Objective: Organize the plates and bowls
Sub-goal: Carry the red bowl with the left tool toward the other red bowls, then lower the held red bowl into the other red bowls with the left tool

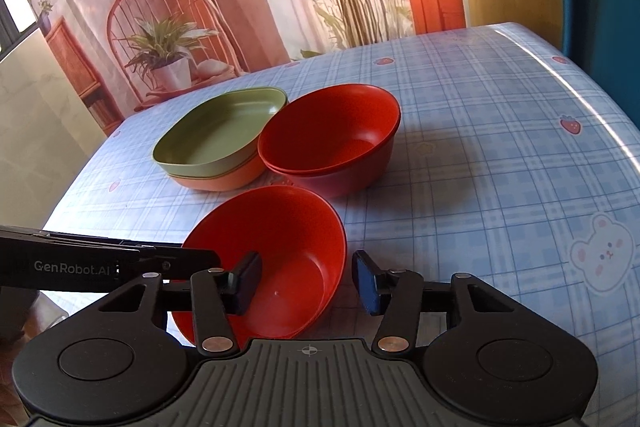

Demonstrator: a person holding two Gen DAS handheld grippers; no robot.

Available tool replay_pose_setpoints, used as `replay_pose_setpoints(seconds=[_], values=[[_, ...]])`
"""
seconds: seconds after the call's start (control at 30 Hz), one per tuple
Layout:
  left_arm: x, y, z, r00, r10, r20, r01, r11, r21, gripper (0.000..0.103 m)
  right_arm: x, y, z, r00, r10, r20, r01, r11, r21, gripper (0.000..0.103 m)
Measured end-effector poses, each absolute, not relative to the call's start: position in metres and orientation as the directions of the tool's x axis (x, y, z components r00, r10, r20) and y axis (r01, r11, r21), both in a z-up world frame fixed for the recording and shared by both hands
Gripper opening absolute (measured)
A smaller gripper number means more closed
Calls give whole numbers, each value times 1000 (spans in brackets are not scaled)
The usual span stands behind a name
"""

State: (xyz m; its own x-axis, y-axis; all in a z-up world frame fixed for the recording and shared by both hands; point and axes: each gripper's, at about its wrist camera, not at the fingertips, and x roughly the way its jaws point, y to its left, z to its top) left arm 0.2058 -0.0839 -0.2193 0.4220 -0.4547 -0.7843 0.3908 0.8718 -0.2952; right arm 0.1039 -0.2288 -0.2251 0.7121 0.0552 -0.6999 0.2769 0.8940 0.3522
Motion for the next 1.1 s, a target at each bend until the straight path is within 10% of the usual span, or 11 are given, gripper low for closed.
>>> replay_pose_setpoints(seconds=[1.1], values=[[199, -80, -205, 451, -484, -750, 423, 856, -298, 25, 104, -230, -215, 734, 41, -677, 266, 901, 343, 31]])
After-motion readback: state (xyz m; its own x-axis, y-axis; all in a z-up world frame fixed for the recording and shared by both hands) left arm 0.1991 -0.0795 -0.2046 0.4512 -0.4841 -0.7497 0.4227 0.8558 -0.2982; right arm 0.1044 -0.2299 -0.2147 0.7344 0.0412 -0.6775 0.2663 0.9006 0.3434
